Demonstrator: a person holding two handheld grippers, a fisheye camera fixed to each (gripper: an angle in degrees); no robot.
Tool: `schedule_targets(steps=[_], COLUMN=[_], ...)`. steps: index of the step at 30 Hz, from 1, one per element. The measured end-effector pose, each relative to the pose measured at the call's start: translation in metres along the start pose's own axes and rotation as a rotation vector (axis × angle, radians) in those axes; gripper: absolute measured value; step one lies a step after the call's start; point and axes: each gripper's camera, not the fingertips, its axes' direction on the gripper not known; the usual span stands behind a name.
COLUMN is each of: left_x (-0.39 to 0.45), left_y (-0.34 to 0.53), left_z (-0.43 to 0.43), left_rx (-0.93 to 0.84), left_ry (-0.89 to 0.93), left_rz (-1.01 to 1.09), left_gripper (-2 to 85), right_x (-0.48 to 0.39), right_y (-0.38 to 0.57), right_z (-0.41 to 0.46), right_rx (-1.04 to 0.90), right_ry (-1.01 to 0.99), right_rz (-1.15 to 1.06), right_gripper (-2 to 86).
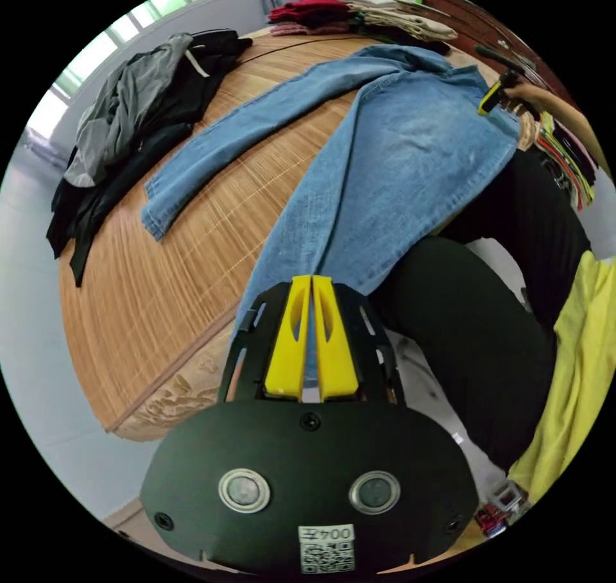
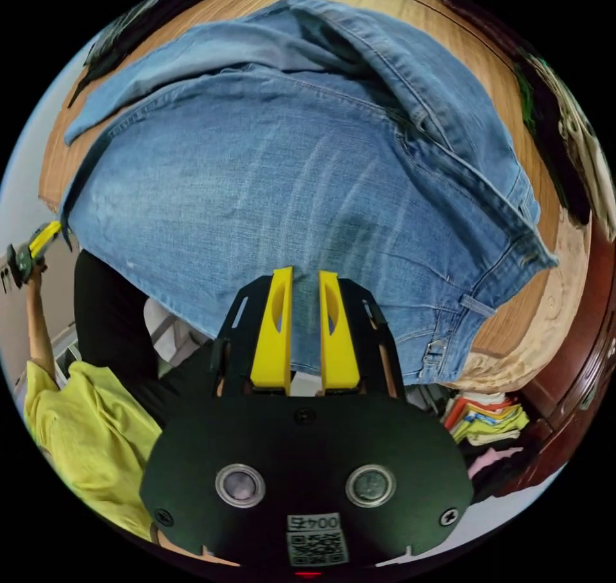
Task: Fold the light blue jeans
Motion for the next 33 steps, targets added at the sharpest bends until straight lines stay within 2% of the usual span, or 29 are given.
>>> schedule_targets(steps=[4, 8, 10, 13, 15, 19, 22, 24, 25, 27, 29, 30, 33], left_x=[-0.035, -0.108, -0.147, -0.213, -0.252, -0.276, -0.292, -0.304, -0.306, -0.31, -0.309, -0.306, -0.293], left_y=[-0.029, -0.061, -0.065, -0.066, -0.064, -0.068, -0.073, -0.074, -0.074, -0.076, -0.078, -0.081, -0.088], left_z=[-0.039, -0.058, -0.062, -0.055, -0.031, 0.005, 0.026, 0.036, 0.036, 0.038, 0.037, 0.037, 0.034], left_rx=[-0.041, -0.025, 0.024, 0.076, 0.061, 0.05, 0.112, 0.157, 0.171, 0.185, 0.176, 0.162, 0.106], left_ry=[-0.094, -0.192, -0.144, 0.058, 0.166, 0.197, 0.368, 0.491, 0.496, 0.497, 0.474, 0.449, 0.34], left_rz=[0.082, -0.012, -0.091, -0.285, -0.442, -0.535, -0.595, -0.652, -0.667, -0.681, -0.675, -0.662, -0.611], left_gripper=[1.0, 1.2, 1.8, 5.0, 12.2, 19.1, 20.6, 19.6, 19.4, 18.4, 17.6, 17.2, 15.3], right_x=[0.001, 0.02, 0.026, 0.032, 0.036, 0.044, 0.05, 0.055, 0.059, 0.09, 0.118, 0.135, 0.156], right_y=[-0.007, 0.0, 0.006, 0.018, 0.029, 0.054, 0.089, 0.125, 0.135, 0.177, 0.203, 0.22, 0.24], right_z=[-0.001, 0.0, 0.0, 0.003, 0.005, 0.009, 0.015, 0.017, 0.017, 0.021, 0.028, 0.028, 0.005], right_rx=[-0.052, -0.052, -0.035, -0.013, 0.005, 0.076, 0.21, 0.372, 0.434, 0.698, 0.84, 0.923, 1.011], right_ry=[0.009, -0.086, -0.113, -0.127, -0.126, -0.136, -0.147, -0.237, -0.289, -0.547, -0.644, -0.608, -0.358], right_rz=[-0.034, -0.011, -0.004, -0.012, -0.024, -0.006, 0.036, 0.057, 0.072, 0.217, 0.375, 0.483, 0.504], right_gripper=[7.3, 7.4, 7.3, 7.4, 7.5, 7.5, 7.8, 10.1, 10.6, 13.0, 14.1, 14.5, 14.4])
